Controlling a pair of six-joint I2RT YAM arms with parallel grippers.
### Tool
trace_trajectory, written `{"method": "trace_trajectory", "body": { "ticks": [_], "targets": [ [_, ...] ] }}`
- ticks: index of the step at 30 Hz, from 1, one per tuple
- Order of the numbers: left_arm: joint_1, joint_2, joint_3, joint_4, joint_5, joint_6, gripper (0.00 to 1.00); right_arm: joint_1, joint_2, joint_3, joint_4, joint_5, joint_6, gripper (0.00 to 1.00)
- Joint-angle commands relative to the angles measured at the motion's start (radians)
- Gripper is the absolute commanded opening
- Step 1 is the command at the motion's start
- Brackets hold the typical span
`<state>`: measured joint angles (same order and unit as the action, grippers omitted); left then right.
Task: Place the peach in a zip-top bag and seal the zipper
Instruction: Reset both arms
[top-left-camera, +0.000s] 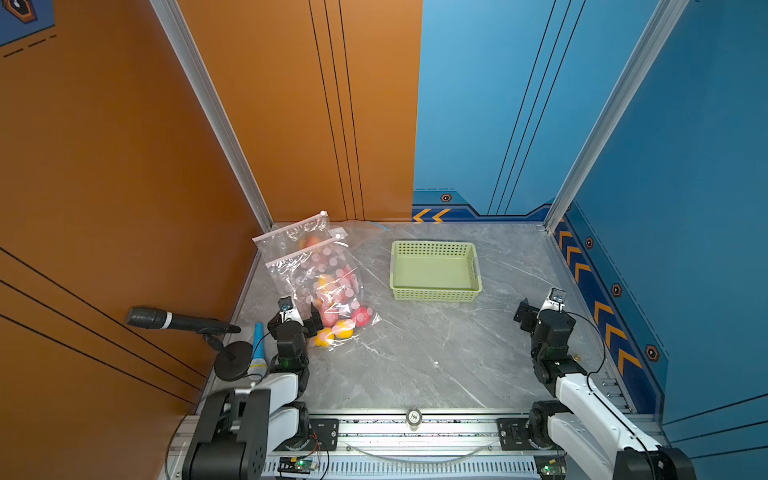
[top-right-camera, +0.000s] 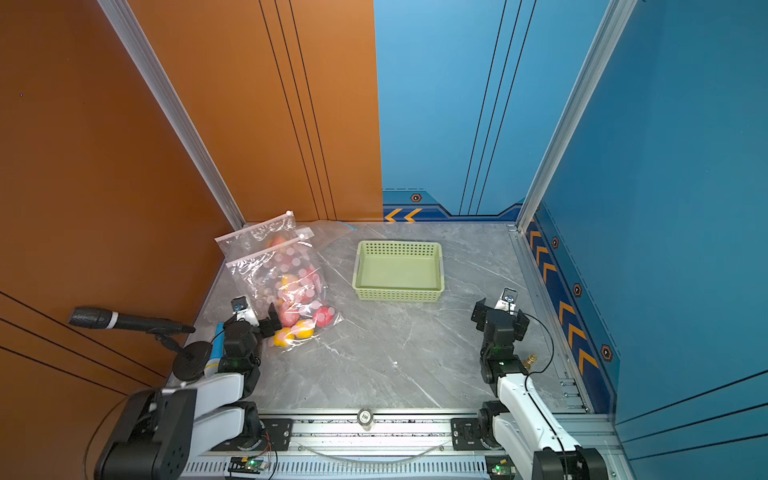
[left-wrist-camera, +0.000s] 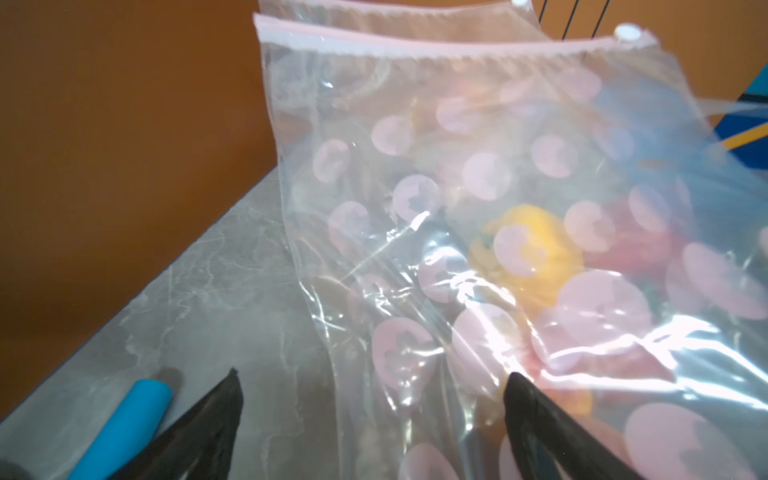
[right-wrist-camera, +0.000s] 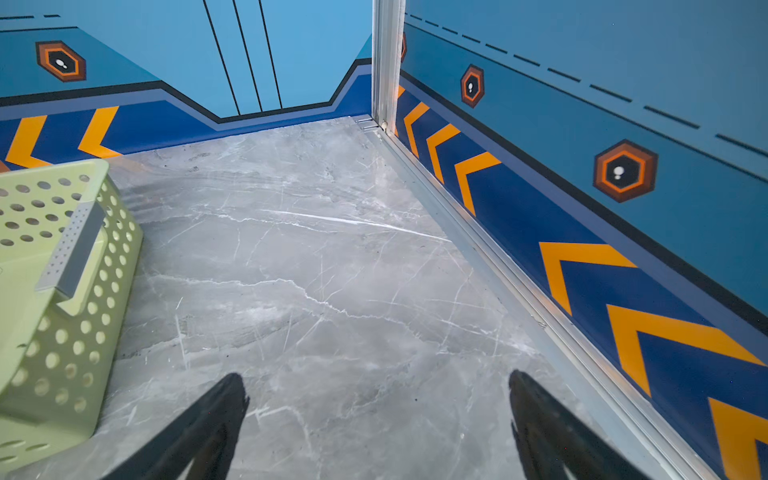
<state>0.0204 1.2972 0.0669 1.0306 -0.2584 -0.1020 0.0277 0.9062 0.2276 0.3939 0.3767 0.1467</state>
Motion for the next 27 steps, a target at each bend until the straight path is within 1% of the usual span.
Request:
{"method": "trace_trajectory", "body": {
  "ticks": [1, 3, 4, 5, 7, 8, 11, 12, 14, 15, 16, 17, 18, 19, 20, 21, 22, 24, 26, 27],
  "targets": [
    [-0.004, 0.204, 0.026, 0.375, 0.063, 0.032, 0.98, -0.011, 0.08, -0.016, 0.188, -0.088, -0.007, 1.0],
    [-0.026, 0.291, 0.063, 0.376, 0.058, 0.054, 0.98, -0.012, 0.157, -0.011, 0.249, -0.107, -0.012, 1.0],
    [-0.032, 0.316, 0.093, 0.372, 0.086, 0.078, 0.98, -0.012, 0.201, -0.01, 0.287, -0.115, -0.015, 1.0],
    [-0.036, 0.322, 0.109, 0.35, 0.11, 0.093, 0.98, -0.014, 0.24, -0.005, 0.325, -0.124, -0.016, 1.0],
    [-0.036, 0.29, 0.114, 0.291, 0.112, 0.088, 0.98, -0.017, 0.302, 0.019, 0.369, -0.167, -0.026, 1.0],
    [-0.03, 0.282, 0.11, 0.288, 0.116, 0.08, 0.98, -0.018, 0.341, 0.033, 0.394, -0.181, -0.029, 1.0],
    [0.001, 0.318, 0.109, 0.35, 0.195, 0.07, 0.98, -0.027, 0.467, 0.086, 0.451, -0.243, -0.052, 1.0],
    [0.013, 0.319, 0.112, 0.341, 0.221, 0.063, 0.98, -0.028, 0.524, 0.102, 0.474, -0.25, -0.055, 1.0],
    [0.032, 0.294, 0.134, 0.26, 0.264, 0.052, 0.98, -0.035, 0.626, 0.114, 0.564, -0.276, -0.049, 1.0],
    [0.033, 0.282, 0.156, 0.208, 0.278, 0.055, 0.98, -0.034, 0.645, 0.113, 0.589, -0.289, -0.054, 1.0],
    [0.032, 0.277, 0.178, 0.161, 0.284, 0.059, 0.98, -0.035, 0.617, 0.122, 0.512, -0.293, -0.055, 1.0],
    [0.03, 0.274, 0.207, 0.101, 0.294, 0.065, 0.98, -0.037, 0.612, 0.133, 0.493, -0.267, -0.043, 1.0],
    [0.028, 0.271, 0.24, 0.036, 0.302, 0.072, 0.98, -0.036, 0.626, 0.124, 0.531, -0.257, -0.04, 1.0],
    [0.024, 0.272, 0.275, -0.031, 0.298, 0.076, 0.98, -0.032, 0.63, 0.125, 0.535, -0.248, -0.043, 1.0],
    [0.008, 0.268, 0.315, -0.111, 0.263, 0.089, 0.98, -0.027, 0.622, 0.133, 0.503, -0.237, -0.048, 1.0],
    [-0.022, 0.263, 0.321, -0.134, 0.208, 0.102, 0.98, -0.018, 0.618, 0.14, 0.481, -0.221, -0.053, 1.0],
    [-0.034, 0.263, 0.321, -0.131, 0.183, 0.109, 0.98, -0.009, 0.623, 0.141, 0.494, -0.204, -0.06, 1.0],
    [-0.033, 0.265, 0.319, -0.124, 0.171, 0.11, 0.98, 0.01, 0.624, 0.152, 0.472, -0.182, -0.079, 1.0],
    [-0.03, 0.265, 0.319, -0.124, 0.18, 0.106, 0.98, 0.017, 0.626, 0.153, 0.475, -0.175, -0.084, 1.0],
    [-0.02, 0.264, 0.317, -0.122, 0.24, 0.108, 0.98, 0.017, 0.625, 0.153, 0.472, -0.174, -0.084, 1.0]
  ]
}}
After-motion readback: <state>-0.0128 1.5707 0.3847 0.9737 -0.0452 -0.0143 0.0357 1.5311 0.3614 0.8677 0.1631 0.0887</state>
